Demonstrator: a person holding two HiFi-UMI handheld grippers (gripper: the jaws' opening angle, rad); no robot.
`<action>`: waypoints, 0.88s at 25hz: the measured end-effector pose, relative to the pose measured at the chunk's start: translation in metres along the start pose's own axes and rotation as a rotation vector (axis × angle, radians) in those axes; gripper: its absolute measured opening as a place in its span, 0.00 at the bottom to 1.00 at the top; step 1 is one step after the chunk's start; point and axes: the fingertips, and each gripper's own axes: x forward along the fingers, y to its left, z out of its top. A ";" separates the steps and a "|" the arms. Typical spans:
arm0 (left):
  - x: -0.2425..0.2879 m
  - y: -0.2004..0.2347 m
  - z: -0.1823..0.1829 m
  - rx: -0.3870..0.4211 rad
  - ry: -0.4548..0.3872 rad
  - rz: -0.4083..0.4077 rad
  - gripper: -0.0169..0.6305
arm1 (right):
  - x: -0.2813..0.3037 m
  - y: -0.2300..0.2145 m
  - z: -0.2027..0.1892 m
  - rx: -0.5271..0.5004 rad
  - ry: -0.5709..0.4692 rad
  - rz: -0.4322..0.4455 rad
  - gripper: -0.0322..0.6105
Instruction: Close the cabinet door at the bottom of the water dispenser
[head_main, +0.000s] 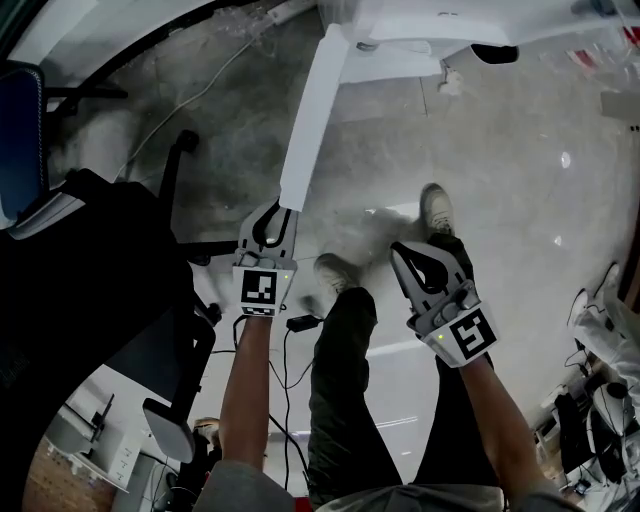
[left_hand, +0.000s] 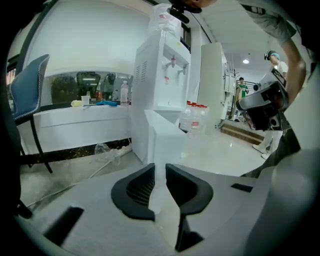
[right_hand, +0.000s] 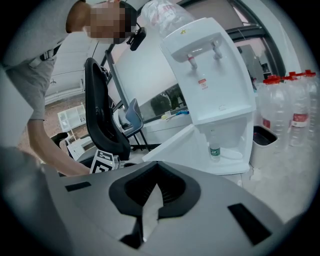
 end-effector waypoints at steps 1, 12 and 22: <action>0.001 -0.005 0.000 0.003 0.004 0.002 0.14 | -0.005 -0.002 -0.002 0.003 -0.003 -0.005 0.06; 0.018 -0.060 0.005 -0.102 0.037 0.115 0.14 | -0.057 -0.036 -0.011 0.046 -0.044 -0.064 0.06; 0.069 -0.140 0.031 0.000 0.053 -0.034 0.14 | -0.080 -0.089 -0.045 0.076 0.051 -0.117 0.06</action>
